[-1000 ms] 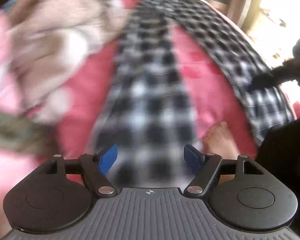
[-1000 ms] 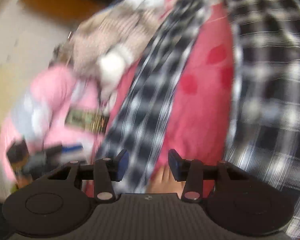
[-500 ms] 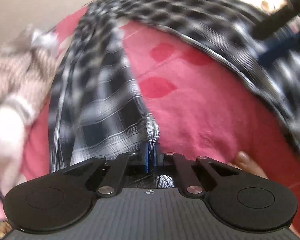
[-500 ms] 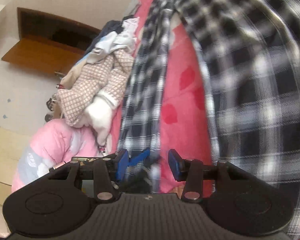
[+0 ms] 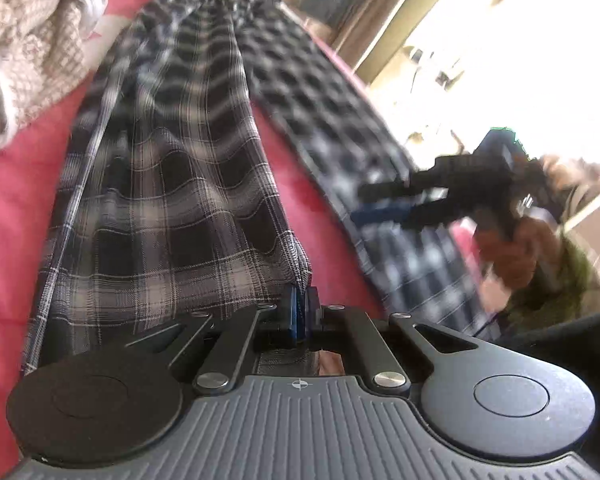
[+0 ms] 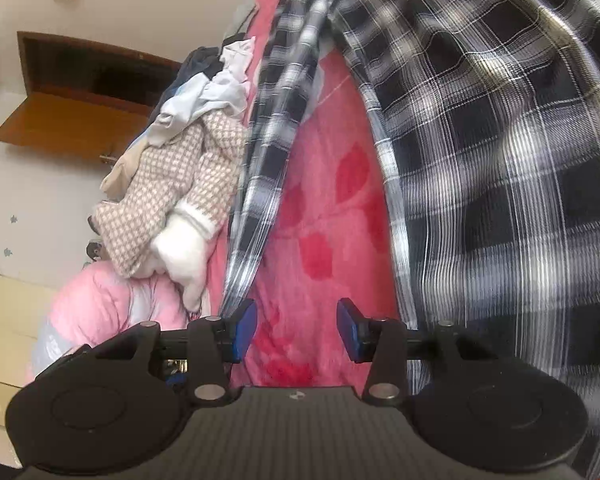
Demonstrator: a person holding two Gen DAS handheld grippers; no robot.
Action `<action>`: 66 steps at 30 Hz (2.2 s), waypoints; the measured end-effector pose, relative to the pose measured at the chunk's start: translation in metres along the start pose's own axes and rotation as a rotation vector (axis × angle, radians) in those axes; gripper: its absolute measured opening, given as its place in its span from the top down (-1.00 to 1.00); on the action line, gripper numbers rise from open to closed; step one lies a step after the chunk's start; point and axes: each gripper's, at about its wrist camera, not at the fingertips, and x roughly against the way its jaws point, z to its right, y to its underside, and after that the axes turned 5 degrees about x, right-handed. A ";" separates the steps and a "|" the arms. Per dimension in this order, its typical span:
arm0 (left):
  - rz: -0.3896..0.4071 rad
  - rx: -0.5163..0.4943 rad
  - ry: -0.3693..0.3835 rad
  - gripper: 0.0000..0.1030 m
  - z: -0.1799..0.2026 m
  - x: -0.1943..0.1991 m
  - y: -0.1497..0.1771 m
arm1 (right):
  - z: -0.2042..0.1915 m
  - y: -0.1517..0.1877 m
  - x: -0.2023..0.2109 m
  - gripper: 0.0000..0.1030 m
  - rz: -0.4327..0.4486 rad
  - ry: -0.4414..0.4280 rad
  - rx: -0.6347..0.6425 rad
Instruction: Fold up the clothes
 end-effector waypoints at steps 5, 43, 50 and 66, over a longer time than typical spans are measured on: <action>-0.121 -0.095 -0.058 0.93 0.018 -0.051 0.010 | 0.015 -0.017 -0.019 0.09 -0.016 0.018 -0.032; 0.410 0.610 -0.379 0.79 -0.136 0.016 -0.042 | -0.073 -0.364 -0.161 0.10 0.149 0.264 0.390; 0.417 0.616 -0.353 0.67 -0.145 0.016 -0.042 | -0.093 -0.425 -0.230 0.09 0.072 0.409 0.404; 0.431 0.450 -0.436 1.00 -0.131 0.000 -0.052 | -0.087 -0.451 -0.304 0.94 0.030 0.651 0.588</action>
